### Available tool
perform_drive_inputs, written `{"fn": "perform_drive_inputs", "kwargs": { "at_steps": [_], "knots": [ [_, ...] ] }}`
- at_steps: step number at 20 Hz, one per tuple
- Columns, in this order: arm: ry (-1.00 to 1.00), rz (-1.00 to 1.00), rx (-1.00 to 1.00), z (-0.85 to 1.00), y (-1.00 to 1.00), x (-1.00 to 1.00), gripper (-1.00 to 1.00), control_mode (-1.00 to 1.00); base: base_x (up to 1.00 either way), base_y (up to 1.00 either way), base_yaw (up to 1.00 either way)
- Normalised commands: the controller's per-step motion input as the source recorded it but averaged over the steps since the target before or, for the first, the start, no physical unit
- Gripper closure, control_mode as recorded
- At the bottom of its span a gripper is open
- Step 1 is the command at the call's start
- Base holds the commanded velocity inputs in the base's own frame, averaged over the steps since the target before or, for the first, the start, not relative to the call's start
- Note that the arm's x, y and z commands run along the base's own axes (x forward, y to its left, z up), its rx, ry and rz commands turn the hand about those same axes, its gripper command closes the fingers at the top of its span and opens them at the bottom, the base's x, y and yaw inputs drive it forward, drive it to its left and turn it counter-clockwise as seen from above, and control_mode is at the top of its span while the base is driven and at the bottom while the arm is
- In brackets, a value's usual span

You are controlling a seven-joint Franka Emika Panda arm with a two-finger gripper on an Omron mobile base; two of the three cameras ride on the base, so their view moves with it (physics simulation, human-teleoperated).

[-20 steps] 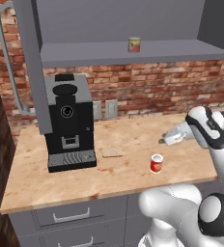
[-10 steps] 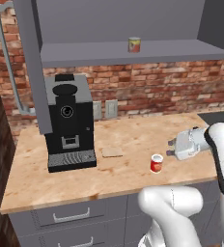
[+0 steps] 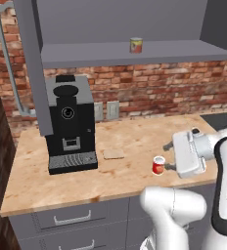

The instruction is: Restock the canned food cabinet by taking the new fresh canned food from the counter and placing it in the cabinet. Then, take the old canned food from the cabinet and place it on the counter.

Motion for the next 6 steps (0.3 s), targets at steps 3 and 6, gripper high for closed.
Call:
{"fn": "perform_drive_inputs", "kwargs": {
  "at_steps": [3, 6],
  "knots": [
    [-0.38, 0.00, -0.27, -0.34, 0.11, -0.33, -1.00, -1.00, 0.00, 0.00, 0.00],
    [-0.43, 0.00, -0.41, -0.56, 0.10, -0.33, -1.00, -1.00, 0.00, 0.00, 0.00]
  ]
}}
